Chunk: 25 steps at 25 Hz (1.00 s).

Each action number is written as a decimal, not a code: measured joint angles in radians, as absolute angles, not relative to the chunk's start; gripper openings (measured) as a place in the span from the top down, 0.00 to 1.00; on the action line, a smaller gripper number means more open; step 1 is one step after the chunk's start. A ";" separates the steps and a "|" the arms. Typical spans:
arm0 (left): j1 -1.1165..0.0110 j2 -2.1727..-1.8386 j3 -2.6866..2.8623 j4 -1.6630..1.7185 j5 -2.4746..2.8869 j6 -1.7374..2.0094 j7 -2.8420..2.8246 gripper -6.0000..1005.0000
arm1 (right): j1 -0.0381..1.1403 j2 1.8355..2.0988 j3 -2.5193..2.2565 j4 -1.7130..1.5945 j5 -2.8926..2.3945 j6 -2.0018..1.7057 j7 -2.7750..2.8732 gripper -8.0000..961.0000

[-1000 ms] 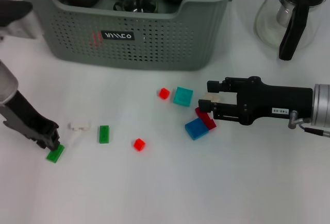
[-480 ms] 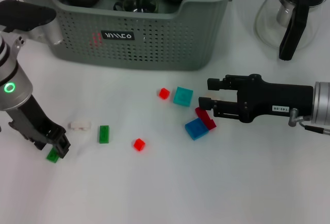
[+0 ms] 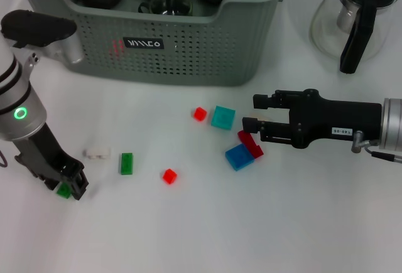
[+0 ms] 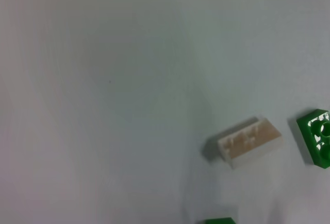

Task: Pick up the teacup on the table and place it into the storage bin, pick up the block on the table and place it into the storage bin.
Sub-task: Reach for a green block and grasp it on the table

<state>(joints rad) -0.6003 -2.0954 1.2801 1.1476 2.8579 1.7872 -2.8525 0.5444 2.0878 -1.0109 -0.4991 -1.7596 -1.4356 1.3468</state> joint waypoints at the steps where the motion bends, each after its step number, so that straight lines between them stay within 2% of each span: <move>1: -0.602 -2.095 1.280 1.141 2.858 1.785 -2.853 0.51 | 0.545 2.088 -1.011 -0.498 -1.760 -1.436 1.347 0.33; 12: -0.617 -2.094 1.287 1.107 2.858 1.766 -2.857 0.60 | 0.544 2.086 -1.011 -0.494 -1.764 -1.436 1.347 0.33; 22: -0.623 -2.082 1.300 1.084 2.858 1.753 -2.877 0.80 | 0.540 2.086 -1.011 -0.492 -1.764 -1.435 1.347 0.33; 25: -0.623 -2.082 1.299 1.086 2.858 1.755 -2.878 0.81 | 0.540 2.086 -1.011 -0.492 -1.764 -1.435 1.347 0.33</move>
<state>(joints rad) -0.6232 -2.0815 1.2988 1.0858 2.8578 1.7554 -2.8775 0.5401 2.0862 -1.0109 -0.4924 -1.7641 -1.4345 1.3469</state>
